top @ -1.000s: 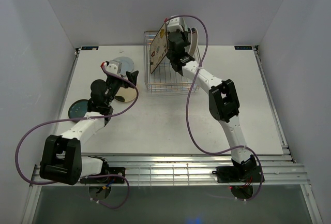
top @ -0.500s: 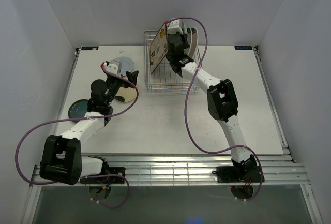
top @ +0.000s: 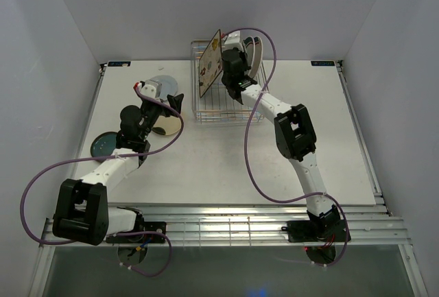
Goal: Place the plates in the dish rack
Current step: Insert the plate into the dish rack.
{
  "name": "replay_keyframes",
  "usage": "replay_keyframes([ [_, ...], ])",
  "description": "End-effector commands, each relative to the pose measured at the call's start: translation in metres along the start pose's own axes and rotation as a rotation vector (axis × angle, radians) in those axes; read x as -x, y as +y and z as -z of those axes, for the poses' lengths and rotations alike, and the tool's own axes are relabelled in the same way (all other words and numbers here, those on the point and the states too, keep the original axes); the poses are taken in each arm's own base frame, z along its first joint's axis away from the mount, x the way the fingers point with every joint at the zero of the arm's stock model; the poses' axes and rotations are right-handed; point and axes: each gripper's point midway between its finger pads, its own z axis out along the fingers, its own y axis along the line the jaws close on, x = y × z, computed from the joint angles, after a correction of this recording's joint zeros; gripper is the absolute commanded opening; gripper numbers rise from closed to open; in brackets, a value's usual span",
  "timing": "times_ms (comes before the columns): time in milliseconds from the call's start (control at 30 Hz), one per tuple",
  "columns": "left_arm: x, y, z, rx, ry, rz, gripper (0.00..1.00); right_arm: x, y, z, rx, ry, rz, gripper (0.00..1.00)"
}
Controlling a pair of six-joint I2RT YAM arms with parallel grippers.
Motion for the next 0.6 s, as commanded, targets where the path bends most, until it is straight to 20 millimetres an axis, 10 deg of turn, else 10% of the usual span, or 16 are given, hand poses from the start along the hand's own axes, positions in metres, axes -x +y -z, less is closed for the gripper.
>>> replay_keyframes([
  [0, 0.010, -0.003, -0.001, -0.015, -0.026, -0.011, 0.98, 0.059, -0.020, 0.001, -0.028, -0.123, -0.217, 0.08],
  [567, -0.001, -0.005, -0.006, -0.027, 0.000, -0.003, 0.98, 0.057, -0.023, 0.010, 0.007, -0.099, -0.253, 0.33],
])
